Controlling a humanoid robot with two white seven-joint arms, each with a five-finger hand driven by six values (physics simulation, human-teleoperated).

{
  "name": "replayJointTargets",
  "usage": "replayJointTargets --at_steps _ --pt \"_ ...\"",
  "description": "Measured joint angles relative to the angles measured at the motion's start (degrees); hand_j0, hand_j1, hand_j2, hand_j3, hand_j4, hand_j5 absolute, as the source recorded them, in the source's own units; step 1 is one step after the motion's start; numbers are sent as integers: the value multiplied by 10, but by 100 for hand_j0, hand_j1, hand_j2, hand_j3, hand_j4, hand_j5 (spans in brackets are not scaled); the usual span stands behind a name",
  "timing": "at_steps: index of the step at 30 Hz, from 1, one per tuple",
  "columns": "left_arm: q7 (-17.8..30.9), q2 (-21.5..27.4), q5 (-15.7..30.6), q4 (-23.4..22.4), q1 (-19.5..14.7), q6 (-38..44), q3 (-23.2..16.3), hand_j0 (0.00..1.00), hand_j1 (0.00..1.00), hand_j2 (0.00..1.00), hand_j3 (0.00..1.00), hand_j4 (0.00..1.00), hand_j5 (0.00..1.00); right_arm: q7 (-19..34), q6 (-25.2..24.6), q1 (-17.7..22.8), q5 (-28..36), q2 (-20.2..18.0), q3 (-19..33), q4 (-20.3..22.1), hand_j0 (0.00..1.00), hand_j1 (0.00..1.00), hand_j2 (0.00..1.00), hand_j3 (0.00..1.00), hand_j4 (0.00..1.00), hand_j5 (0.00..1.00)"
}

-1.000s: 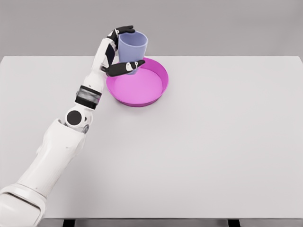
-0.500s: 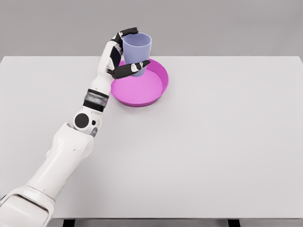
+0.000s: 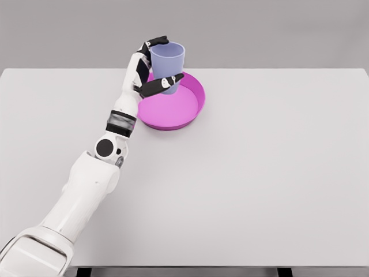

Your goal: Flip the cup with left arm and place it on the plate

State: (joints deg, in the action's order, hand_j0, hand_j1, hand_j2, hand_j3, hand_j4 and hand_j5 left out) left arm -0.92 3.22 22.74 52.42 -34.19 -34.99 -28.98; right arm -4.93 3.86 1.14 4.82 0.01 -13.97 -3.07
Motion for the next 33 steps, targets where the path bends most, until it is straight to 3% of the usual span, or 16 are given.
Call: replayJointTargets --at_steps 8,16,20,24,33 --pt "2 -22 1 -48 -9 0 15 57 57 57 57 57 57 0 0 0 0 0 0 0 100 100 100 100 100 100" --pt "0 -31 4 -60 -11 0 29 57 57 57 57 57 57 0 0 0 0 0 0 0 100 100 100 100 100 100" --pt "1 -32 2 -84 -40 0 32 58 58 58 58 58 58 0 0 0 0 0 0 0 100 100 100 100 100 100" --pt "2 -32 0 -110 -42 0 33 58 58 58 58 58 58 0 0 0 0 0 0 0 100 100 100 100 100 100" --pt "2 -32 -1 -119 -42 0 32 57 57 57 57 57 57 0 0 0 0 0 0 0 100 100 100 100 100 100"
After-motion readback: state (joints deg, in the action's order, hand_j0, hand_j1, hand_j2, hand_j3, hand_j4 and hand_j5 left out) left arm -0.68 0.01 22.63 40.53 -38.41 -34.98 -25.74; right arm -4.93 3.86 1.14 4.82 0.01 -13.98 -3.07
